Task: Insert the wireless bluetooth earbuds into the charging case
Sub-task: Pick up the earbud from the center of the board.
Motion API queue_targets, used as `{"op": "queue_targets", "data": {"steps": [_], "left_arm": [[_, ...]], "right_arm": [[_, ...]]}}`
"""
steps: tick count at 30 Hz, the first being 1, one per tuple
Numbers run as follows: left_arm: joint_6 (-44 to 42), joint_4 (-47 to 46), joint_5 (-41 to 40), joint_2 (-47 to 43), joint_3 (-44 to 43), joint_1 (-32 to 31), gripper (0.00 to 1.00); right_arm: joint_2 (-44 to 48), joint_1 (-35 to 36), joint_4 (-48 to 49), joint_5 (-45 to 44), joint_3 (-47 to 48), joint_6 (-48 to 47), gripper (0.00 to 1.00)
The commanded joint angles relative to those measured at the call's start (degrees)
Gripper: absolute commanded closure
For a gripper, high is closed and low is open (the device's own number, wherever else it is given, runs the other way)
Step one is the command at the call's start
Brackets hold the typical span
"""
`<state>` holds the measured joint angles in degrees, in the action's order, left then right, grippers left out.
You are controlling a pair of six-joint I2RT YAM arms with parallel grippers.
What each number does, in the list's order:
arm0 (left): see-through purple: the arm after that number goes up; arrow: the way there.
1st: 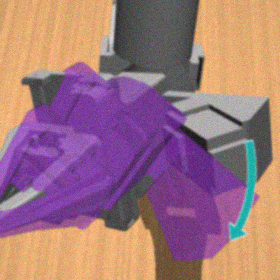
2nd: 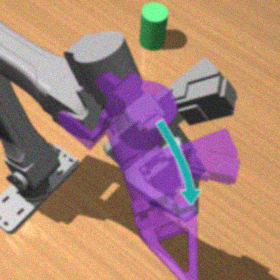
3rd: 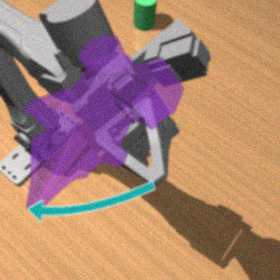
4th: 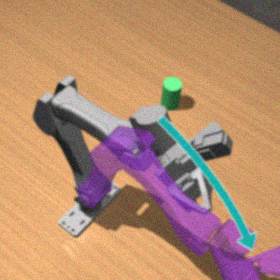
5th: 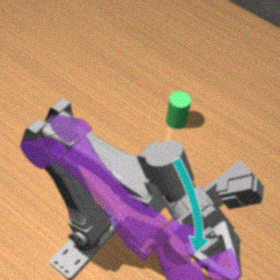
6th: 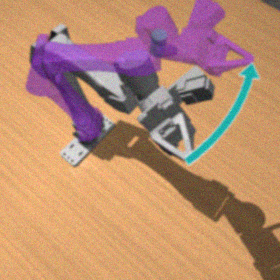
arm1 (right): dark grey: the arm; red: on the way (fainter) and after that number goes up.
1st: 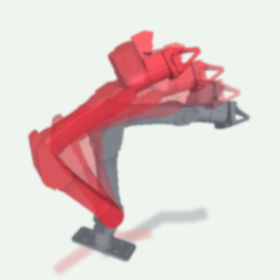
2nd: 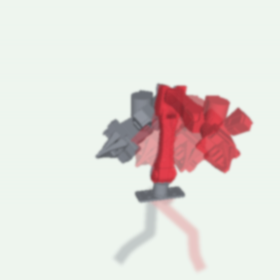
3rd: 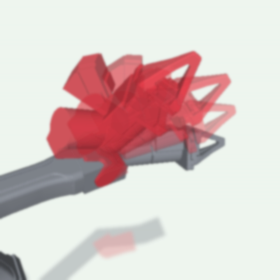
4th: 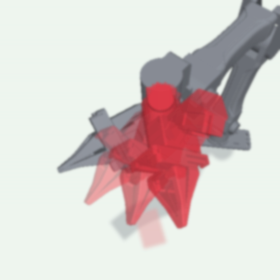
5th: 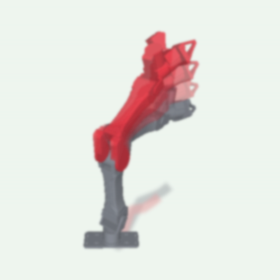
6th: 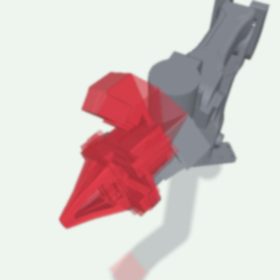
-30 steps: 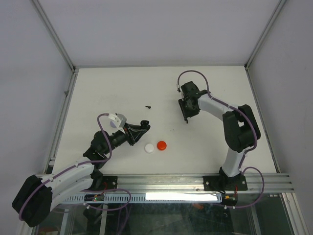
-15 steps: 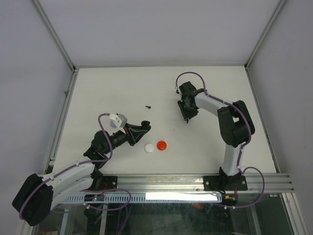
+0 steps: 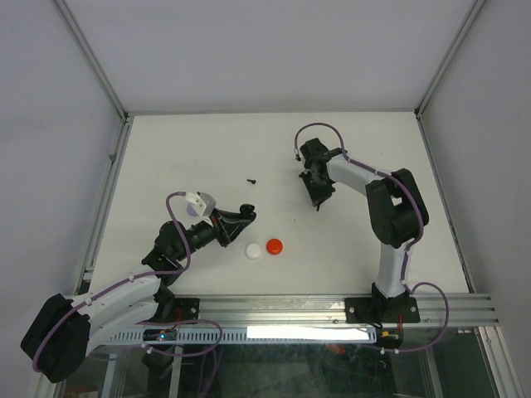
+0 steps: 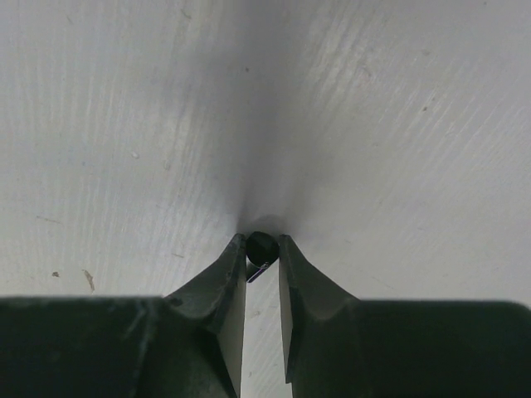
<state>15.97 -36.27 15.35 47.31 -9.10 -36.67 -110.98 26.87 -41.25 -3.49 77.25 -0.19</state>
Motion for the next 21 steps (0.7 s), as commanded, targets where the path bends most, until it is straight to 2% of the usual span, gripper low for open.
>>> {"op": "queue_targets", "data": {"steps": [1, 12, 21], "left_arm": [[-1.32, -5.38, 1.63, -0.21, -1.07, 0.23, 1.00], [-5.17, -10.57, 3.85, -0.25, -1.26, 0.21, 1.00], [-12.53, -14.34, 7.12, -0.70, -2.15, 0.24, 1.00]], "right_arm": [[3.99, 1.43, -2.20, 0.31, 0.59, -0.76, 0.84], [19.86, 7.19, 2.55, -3.43, -0.91, -2.01, 0.86], [37.06, 15.12, 16.90, -4.31, -8.26, -4.92, 0.87]]}}
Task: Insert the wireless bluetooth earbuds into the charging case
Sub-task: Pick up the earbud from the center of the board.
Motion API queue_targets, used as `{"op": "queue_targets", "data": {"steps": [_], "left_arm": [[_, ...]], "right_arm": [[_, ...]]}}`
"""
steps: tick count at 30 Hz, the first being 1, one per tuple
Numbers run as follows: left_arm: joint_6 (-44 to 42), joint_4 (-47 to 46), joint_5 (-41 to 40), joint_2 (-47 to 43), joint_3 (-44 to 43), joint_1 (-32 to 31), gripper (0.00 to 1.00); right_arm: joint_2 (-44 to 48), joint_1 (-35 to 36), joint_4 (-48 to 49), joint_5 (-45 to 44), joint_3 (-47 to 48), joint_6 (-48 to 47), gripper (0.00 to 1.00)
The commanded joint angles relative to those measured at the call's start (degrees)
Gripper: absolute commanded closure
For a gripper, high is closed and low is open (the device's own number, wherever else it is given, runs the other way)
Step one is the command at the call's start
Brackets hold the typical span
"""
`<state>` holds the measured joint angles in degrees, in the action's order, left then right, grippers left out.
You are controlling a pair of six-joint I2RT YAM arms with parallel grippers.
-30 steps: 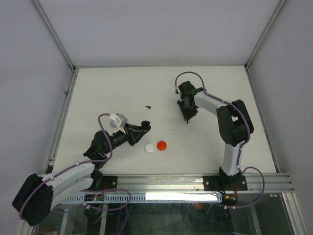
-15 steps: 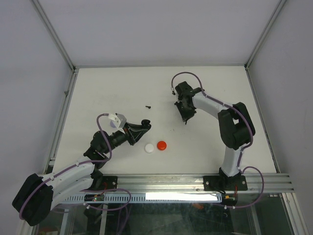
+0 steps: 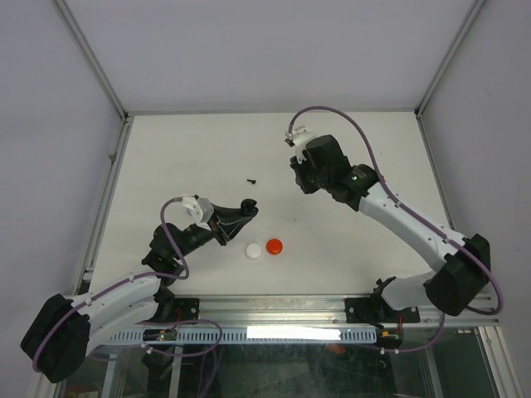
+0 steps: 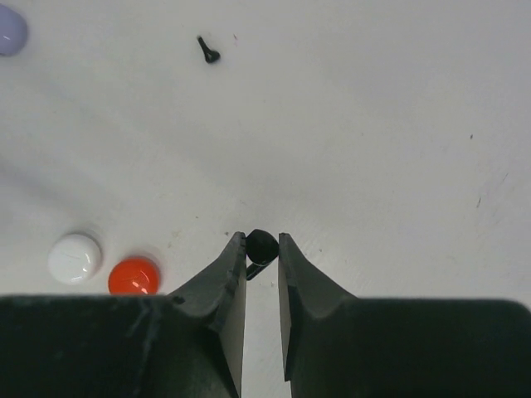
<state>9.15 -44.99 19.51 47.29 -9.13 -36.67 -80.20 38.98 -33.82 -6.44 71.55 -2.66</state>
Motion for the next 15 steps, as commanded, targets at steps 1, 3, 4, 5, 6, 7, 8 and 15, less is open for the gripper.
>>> {"op": "queue_targets", "data": {"steps": [1, 3, 4, 5, 6, 7, 8, 15], "left_arm": [[-6.53, -5.78, 3.51, -0.73, -2.29, 0.20, 1.00], [-7.90, -6.13, 4.44, -0.79, -2.68, 0.19, 1.00], [-8.53, -6.29, 4.89, -0.87, -2.84, 0.19, 1.00], [-9.09, -6.51, 5.45, -0.86, -2.97, 0.20, 1.00], [-9.67, -6.72, 5.93, -0.77, -3.12, 0.24, 1.00], [-10.18, -6.85, 6.28, -0.65, -3.36, 0.19, 1.00], [-10.61, -6.82, 6.66, -0.53, -3.62, 0.20, 0.99], [-13.71, -6.97, 9.38, -0.44, -5.64, 0.12, 0.99]], "right_arm": [[7.99, 3.83, 11.14, -1.34, -3.44, -2.94, 0.87], [11.21, 6.29, 14.50, -1.22, -5.33, -4.11, 0.87], [12.70, 7.41, 16.38, -1.02, -6.24, -4.76, 0.87], [14.04, 8.53, 18.20, -0.80, -7.40, -5.40, 0.88], [15.31, 9.50, 19.98, -0.70, -8.40, -5.84, 0.88], [16.44, 10.81, 21.99, -0.62, -9.44, -6.16, 0.89], [17.41, 11.77, 24.56, -0.20, -10.35, -6.42, 0.89], [23.20, 17.69, 37.45, 4.45, -17.63, -8.79, 0.90]]}}
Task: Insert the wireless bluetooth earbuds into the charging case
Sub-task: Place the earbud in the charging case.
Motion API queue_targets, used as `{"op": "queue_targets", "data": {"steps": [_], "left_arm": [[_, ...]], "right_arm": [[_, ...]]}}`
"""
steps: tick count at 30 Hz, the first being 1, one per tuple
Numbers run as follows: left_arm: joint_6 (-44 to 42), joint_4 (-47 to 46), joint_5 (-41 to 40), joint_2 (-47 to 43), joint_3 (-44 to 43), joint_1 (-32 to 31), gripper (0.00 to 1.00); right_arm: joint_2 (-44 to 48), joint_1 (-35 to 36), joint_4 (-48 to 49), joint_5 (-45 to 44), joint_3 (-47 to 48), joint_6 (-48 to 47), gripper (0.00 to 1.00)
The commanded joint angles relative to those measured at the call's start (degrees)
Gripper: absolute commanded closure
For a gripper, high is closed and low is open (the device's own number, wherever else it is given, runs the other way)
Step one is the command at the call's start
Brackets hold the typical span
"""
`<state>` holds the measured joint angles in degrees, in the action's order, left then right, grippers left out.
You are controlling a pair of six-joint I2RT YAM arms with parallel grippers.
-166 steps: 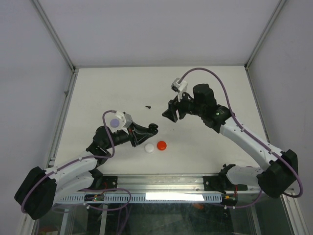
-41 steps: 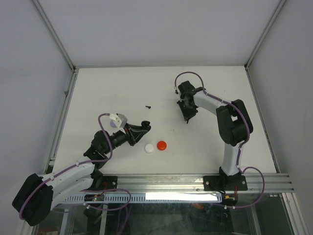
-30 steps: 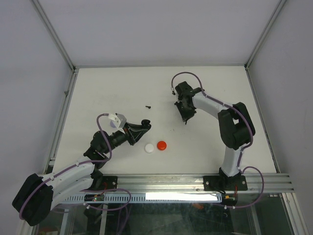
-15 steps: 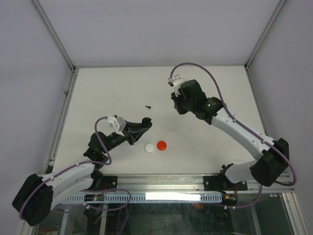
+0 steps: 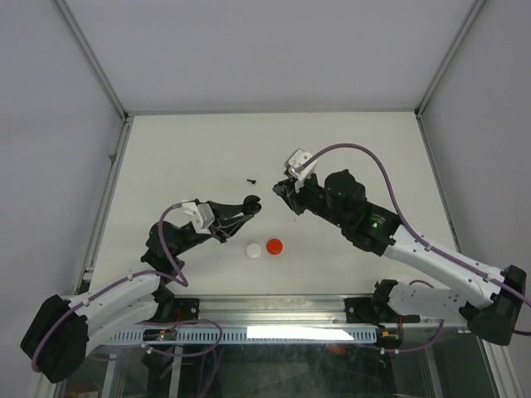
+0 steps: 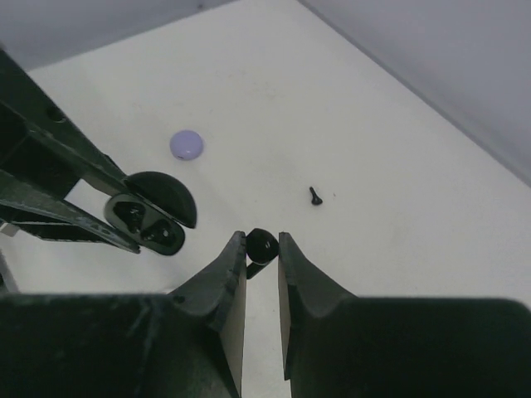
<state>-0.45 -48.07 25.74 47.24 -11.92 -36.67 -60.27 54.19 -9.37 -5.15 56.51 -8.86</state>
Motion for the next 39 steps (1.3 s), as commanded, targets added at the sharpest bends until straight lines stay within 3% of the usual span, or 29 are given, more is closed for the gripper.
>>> {"op": "queue_targets", "data": {"steps": [1, 14, 39], "left_arm": [[-4.34, -3.95, 3.44, -0.25, -3.11, 0.15, 0.99], [0.45, -8.68, 5.11, 1.14, -3.68, 0.12, 0.98], [7.55, -14.09, 1.60, 2.35, -2.90, 0.15, 1.00]], "right_arm": [[3.70, 3.12, 14.64, 3.77, -3.61, -3.02, 0.90], [3.98, 7.28, 29.92, 7.33, -11.39, -4.88, 0.91], [2.66, 8.74, 31.58, 11.78, -12.51, -5.20, 0.90]]}}
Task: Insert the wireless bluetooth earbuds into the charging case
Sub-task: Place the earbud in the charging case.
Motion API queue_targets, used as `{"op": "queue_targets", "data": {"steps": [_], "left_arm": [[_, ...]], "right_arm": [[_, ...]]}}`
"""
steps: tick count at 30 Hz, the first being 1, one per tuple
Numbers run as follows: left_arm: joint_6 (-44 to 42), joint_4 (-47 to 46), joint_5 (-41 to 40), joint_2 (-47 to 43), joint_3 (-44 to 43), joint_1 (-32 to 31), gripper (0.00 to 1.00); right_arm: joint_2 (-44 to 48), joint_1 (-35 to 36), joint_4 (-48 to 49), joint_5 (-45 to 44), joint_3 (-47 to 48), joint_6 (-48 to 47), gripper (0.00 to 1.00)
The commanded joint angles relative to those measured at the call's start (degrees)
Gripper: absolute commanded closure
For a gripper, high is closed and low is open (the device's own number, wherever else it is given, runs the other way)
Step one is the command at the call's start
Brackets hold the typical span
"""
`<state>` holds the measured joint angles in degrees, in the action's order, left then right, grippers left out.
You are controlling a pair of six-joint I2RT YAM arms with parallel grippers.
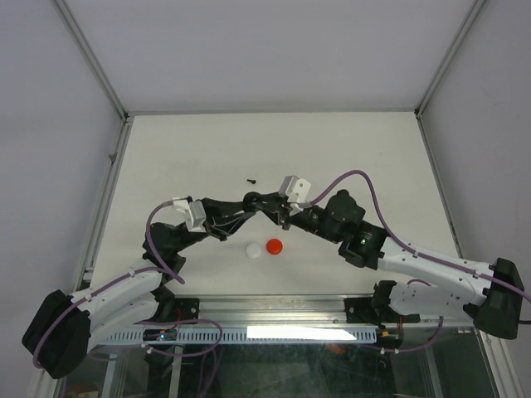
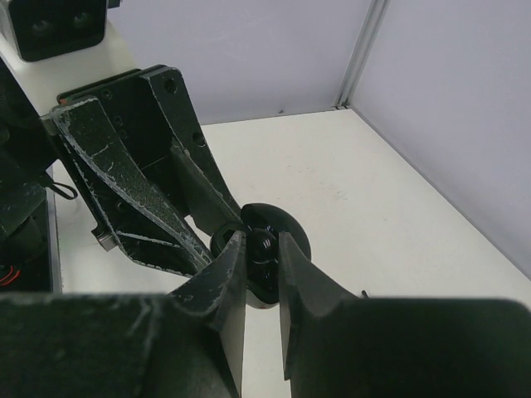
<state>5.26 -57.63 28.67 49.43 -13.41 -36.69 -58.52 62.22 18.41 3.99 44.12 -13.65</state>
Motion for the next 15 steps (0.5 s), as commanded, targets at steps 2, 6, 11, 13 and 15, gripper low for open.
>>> {"op": "queue_targets", "data": {"steps": [2, 6, 11, 13, 15], "left_arm": [[2.51, -4.52, -2.08, 0.36, -1.44, 0.14, 1.00], [4.17, -4.75, -3.27, 0.68, -1.44, 0.13, 1.00], [5.90, -5.97, -4.15, 0.58, -1.04, 0.12, 1.00], [6.53, -7.77, -3.97, 0.58, -0.32, 0.15, 1.00], [7.21, -9.54, -3.90, 0.54, 0.12, 0.16, 1.00]], "right_arm": [[1.24, 0.77, 4.25, 3.22, -0.49, -0.37, 0.90], [1.57, 0.72, 5.11, 4.43, -1.37, -0.59, 0.89], [1.19, 0.78, 5.58, 5.16, -1.91, -0.42, 0.89], [0.97, 0.71, 5.57, 5.00, -2.12, -0.16, 0.88], [0.63, 0.74, 5.74, 4.65, -2.30, 0.21, 0.87]]}}
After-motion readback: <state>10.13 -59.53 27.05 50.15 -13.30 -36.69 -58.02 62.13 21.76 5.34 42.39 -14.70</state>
